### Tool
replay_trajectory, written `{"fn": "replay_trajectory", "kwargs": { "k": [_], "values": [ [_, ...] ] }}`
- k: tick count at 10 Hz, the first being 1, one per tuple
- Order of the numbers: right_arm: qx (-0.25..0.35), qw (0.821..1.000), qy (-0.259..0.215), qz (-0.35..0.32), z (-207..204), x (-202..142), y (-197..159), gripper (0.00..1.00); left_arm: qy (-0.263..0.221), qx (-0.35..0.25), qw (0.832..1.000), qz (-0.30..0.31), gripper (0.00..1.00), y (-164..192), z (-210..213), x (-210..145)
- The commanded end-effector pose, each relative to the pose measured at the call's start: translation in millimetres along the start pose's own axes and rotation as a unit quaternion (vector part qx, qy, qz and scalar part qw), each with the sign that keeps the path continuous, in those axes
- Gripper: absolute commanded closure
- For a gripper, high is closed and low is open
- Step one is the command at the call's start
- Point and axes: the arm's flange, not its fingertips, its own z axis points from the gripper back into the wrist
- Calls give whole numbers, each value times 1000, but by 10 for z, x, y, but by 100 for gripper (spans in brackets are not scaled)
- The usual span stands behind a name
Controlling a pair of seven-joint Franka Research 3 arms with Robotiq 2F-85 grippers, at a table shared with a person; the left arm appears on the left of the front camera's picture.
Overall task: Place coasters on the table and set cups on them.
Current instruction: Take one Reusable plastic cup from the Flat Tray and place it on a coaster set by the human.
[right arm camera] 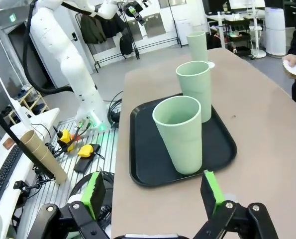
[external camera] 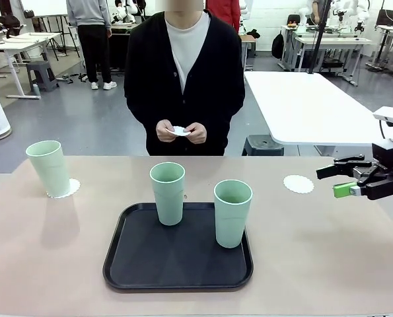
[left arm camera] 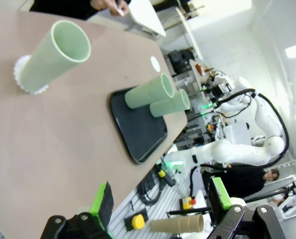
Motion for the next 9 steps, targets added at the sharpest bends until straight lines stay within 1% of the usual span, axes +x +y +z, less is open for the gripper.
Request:
{"fn": "replay_trajectory", "kwargs": {
  "k": [1, 2, 3, 4, 5, 7, 9],
  "values": [
    [-36, 994, -30, 94, -79, -69, 68, 0, 1, -2, 1000, 0, 0, -14, 24, -13],
    [-56, 990, -32, 122, -193, -185, 48, 0, 1, -2, 1000, 0, 0, -14, 24, -13],
    [-68, 988, -30, 133, -303, -314, 1, 0, 1, -2, 1000, 0, 0, -14, 24, -13],
    [-66, 989, -38, 129, -402, -417, -33, 0, 1, -2, 1000, 0, 0, -14, 24, -13],
    [-51, 992, -38, 110, -502, -513, -93, 0, 1, -2, 1000, 0, 0, -14, 24, -13],
    [-34, 995, -25, 88, -703, -660, -172, 0, 1, -2, 1000, 0, 0, -14, 24, -13],
    [-18, 995, -25, 96, -909, -734, -196, 0, 1, -2, 1000, 0, 0, -14, 24, -13]
  ]
}}
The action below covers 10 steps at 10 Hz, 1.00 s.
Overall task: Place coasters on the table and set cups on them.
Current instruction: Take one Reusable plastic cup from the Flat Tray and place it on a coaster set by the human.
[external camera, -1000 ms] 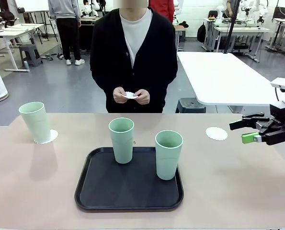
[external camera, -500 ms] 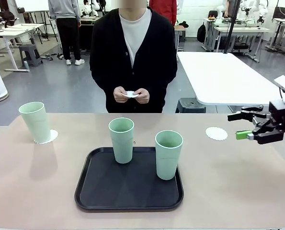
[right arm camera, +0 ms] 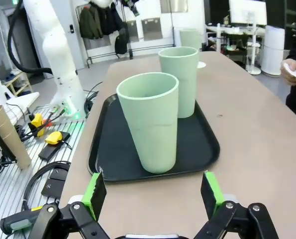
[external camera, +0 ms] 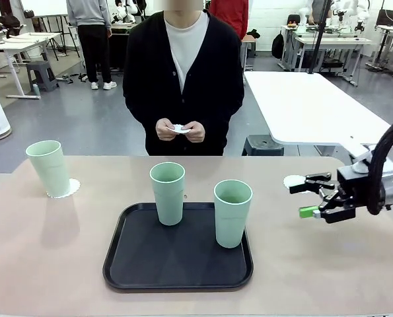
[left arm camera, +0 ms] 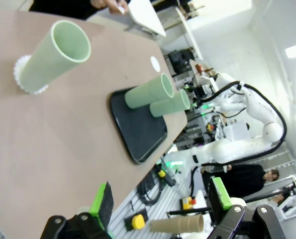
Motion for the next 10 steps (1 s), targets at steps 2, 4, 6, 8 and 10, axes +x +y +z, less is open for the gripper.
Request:
{"fn": "replay_trajectory", "kwargs": {
  "k": [2, 4, 6, 8, 10],
  "values": [
    [-12, 999, -13, 45, -408, -84, 379, 0, 1, -2, 1000, 0, 0, -14, 23, -13],
    [-12, 998, -16, 57, -593, -163, 366, 0, 1, -2, 1000, 0, 0, -14, 23, -13],
    [-16, 998, -17, 67, -729, -185, 381, 0, 1, -2, 1000, 0, 0, -14, 23, -13],
    [1, 999, -16, 51, -541, -94, -87, 0, 1, -2, 1000, 0, 0, -14, 23, -13],
    [1, 999, -16, 51, -541, -94, -87, 0, 1, -2, 1000, 0, 0, -14, 23, -13]
  ]
}}
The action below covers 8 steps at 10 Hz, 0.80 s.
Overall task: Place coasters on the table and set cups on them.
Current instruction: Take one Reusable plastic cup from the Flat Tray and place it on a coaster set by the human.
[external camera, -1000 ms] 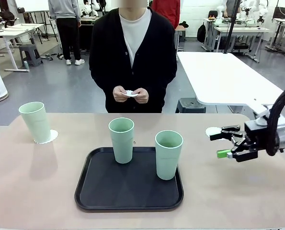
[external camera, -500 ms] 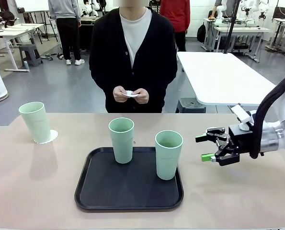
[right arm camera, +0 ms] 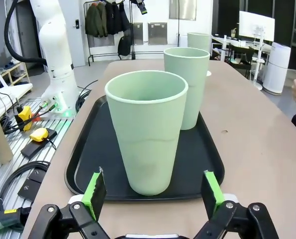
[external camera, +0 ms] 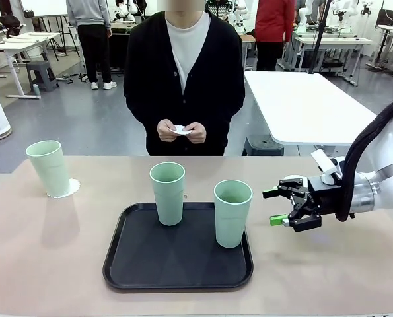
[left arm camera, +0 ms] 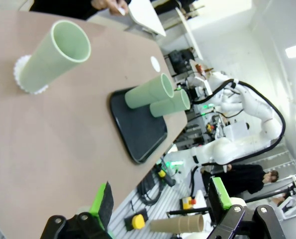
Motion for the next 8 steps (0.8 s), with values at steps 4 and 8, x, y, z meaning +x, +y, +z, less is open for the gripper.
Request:
{"fn": "replay_trajectory", "kwargs": {
  "k": [4, 8],
  "values": [
    [-12, 1000, 7, 7, -67, -51, -17, 0, 1, -2, 1000, 0, 0, -14, 23, -13],
    [-19, 999, 29, 24, -341, -124, -12, 0, 1, -2, 1000, 0, 0, -14, 23, -13]
  ]
}}
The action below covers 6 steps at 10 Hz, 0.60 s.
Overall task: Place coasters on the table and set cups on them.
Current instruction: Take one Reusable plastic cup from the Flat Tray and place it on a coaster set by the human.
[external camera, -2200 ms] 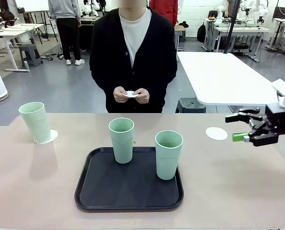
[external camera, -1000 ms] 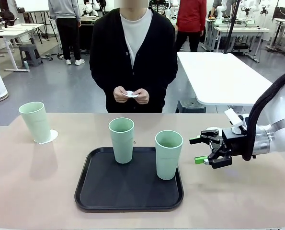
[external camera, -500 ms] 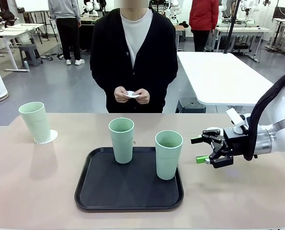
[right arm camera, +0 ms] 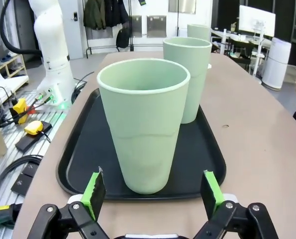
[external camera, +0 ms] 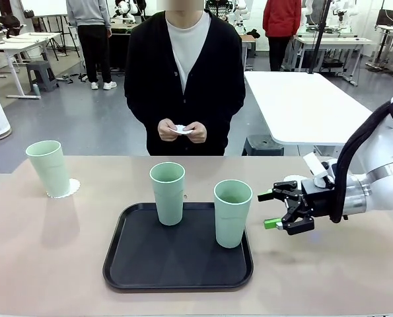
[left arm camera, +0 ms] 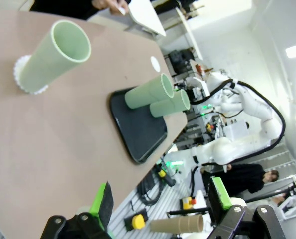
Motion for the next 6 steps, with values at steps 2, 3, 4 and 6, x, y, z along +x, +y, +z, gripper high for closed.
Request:
{"fn": "replay_trajectory", "kwargs": {
  "k": [2, 3, 4, 6],
  "values": [
    [-8, 1000, 4, 14, -264, -69, 16, 0, 1, -2, 1000, 0, 0, -14, 22, -13],
    [-6, 1000, 3, 16, -323, -74, 1, 0, 1, -2, 1000, 0, 0, -14, 22, -13],
    [-4, 1000, 5, 19, -363, -87, -9, 0, 1, -2, 1000, 0, 0, -14, 22, -13],
    [1, 1000, 5, 19, -411, -114, -22, 0, 1, -2, 1000, 0, 0, -14, 22, -13]
  ]
}}
